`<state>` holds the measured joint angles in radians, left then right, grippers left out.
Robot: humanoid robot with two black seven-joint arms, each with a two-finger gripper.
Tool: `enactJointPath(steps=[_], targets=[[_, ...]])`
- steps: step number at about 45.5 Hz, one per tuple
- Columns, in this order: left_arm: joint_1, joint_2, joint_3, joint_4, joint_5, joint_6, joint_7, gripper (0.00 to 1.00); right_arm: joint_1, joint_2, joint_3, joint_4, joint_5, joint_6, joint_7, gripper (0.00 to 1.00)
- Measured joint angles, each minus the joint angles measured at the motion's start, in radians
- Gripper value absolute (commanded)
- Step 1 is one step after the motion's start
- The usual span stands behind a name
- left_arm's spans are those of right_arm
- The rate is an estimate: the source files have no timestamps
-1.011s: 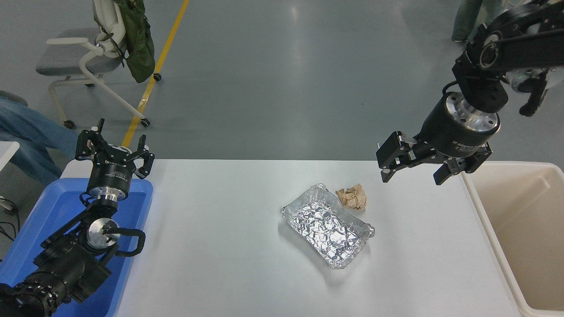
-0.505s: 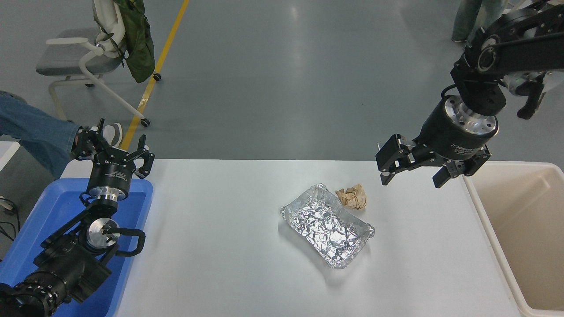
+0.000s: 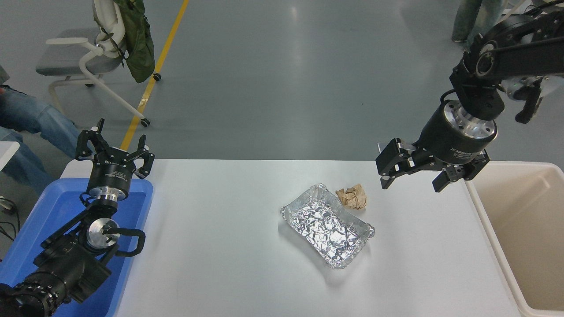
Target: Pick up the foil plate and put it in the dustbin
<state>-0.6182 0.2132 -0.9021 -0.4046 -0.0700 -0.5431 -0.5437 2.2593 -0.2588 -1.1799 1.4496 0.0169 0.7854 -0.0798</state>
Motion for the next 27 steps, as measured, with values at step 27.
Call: enactJointPath(steps=[27], targets=[[-0.001, 0.0, 0.0, -0.001, 0.0, 0.0, 0.0, 0.99, -0.181, 0.007, 0.058, -0.032, 0.009, -0.179, 0.001, 1.0]])
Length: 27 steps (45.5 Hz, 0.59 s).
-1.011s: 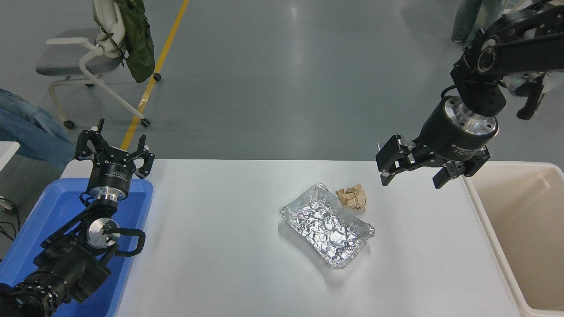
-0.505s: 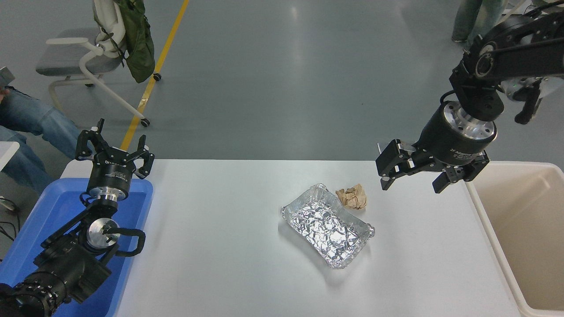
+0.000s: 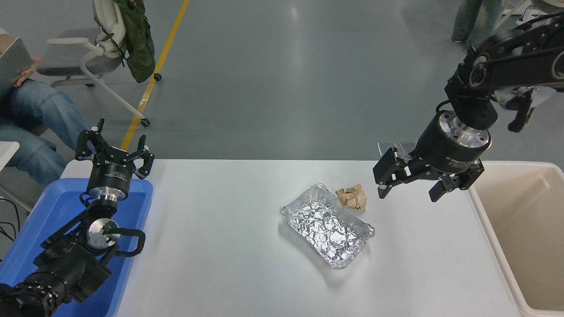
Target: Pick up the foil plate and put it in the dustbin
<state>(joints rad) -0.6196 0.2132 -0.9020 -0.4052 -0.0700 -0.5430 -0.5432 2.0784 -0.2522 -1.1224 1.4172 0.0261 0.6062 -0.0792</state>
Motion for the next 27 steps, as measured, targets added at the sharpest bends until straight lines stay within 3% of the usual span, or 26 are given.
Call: enactJointPath(steps=[12, 27], targets=[[0.001, 0.0, 0.0, 0.001, 0.0, 0.0, 0.0, 0.99, -0.194, 0.024, 0.026, -0.065, 0.108, -0.281, -0.001, 1.0], [0.001, 0.0, 0.0, 0.001, -0.001, 0.0, 0.0, 0.99, -0.442, 0.08, 0.094, -0.212, 0.169, -0.385, -0.004, 1.0]])
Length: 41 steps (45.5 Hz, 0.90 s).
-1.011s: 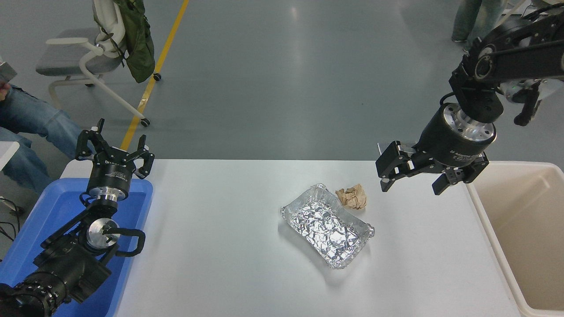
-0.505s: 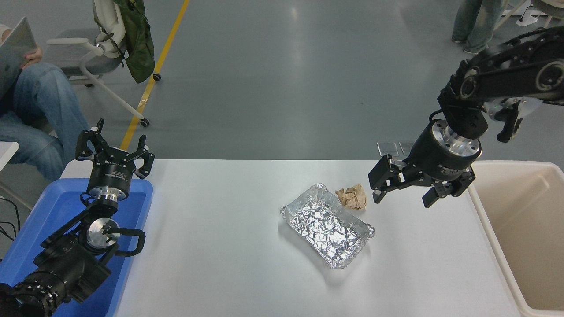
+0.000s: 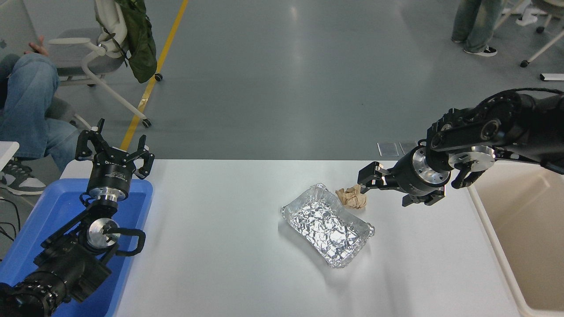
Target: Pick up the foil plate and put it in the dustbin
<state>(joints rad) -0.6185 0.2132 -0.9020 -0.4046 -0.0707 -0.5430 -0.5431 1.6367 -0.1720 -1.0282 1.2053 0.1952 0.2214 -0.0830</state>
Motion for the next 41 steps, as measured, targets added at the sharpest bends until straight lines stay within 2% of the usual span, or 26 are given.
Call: enactJointPath(steps=[11, 17, 32, 35, 37, 41], targets=[[0.0, 0.0, 0.0, 0.0, 0.0, 0.0, 0.0, 0.99, -0.104, 0.046, 0.014, -0.052, 0.011, -0.031, -0.001, 1.0], [0.0, 0.0, 0.0, 0.0, 0.0, 0.0, 0.0, 0.99, -0.165, 0.072, 0.023, -0.094, 0.015, -0.044, -0.001, 0.94], [-0.001, 0.0, 0.0, 0.0, 0.0, 0.0, 0.0, 0.99, -0.28, 0.105, 0.049, -0.204, 0.075, -0.068, -0.002, 0.93], [-0.001, 0.0, 0.0, 0.0, 0.0, 0.0, 0.0, 0.99, -0.296, 0.111, 0.052, -0.22, 0.08, -0.07, -0.002, 0.86], [-0.001, 0.0, 0.0, 0.0, 0.0, 0.0, 0.0, 0.99, -0.311, 0.116, 0.055, -0.235, 0.084, -0.071, -0.002, 0.73], [-0.001, 0.0, 0.0, 0.0, 0.0, 0.0, 0.0, 0.99, -0.339, 0.122, 0.063, -0.262, 0.09, -0.073, -0.002, 0.55]])
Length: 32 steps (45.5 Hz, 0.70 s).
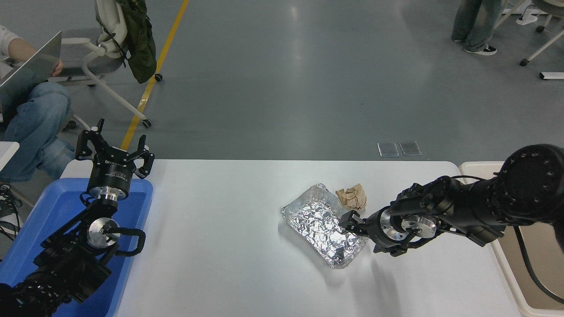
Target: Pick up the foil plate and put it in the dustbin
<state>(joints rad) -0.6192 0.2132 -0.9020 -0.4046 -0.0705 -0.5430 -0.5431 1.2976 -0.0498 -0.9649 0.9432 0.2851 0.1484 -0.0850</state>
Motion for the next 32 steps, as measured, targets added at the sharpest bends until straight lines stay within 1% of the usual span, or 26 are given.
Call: enactJointPath(steps=[4, 7, 8, 11, 32], targets=[[0.0, 0.0, 0.0, 0.0, 0.0, 0.0, 0.0, 0.99, -0.019, 0.004, 0.009, -0.015, 0.002, 0.0, 0.0, 0.37], [0.0, 0.0, 0.0, 0.0, 0.0, 0.0, 0.0, 0.99, -0.031, 0.006, 0.014, -0.024, 0.004, -0.001, 0.0, 0.16], [0.0, 0.0, 0.0, 0.0, 0.0, 0.0, 0.0, 0.99, -0.033, 0.007, 0.015, -0.026, 0.004, -0.001, 0.0, 0.11], [0.0, 0.0, 0.0, 0.0, 0.0, 0.0, 0.0, 0.99, -0.04, 0.007, 0.019, -0.03, 0.006, -0.001, -0.001, 0.0], [0.0, 0.0, 0.0, 0.0, 0.0, 0.0, -0.001, 0.99, -0.026, -0.028, 0.026, -0.005, 0.012, 0.016, -0.001, 0.0]])
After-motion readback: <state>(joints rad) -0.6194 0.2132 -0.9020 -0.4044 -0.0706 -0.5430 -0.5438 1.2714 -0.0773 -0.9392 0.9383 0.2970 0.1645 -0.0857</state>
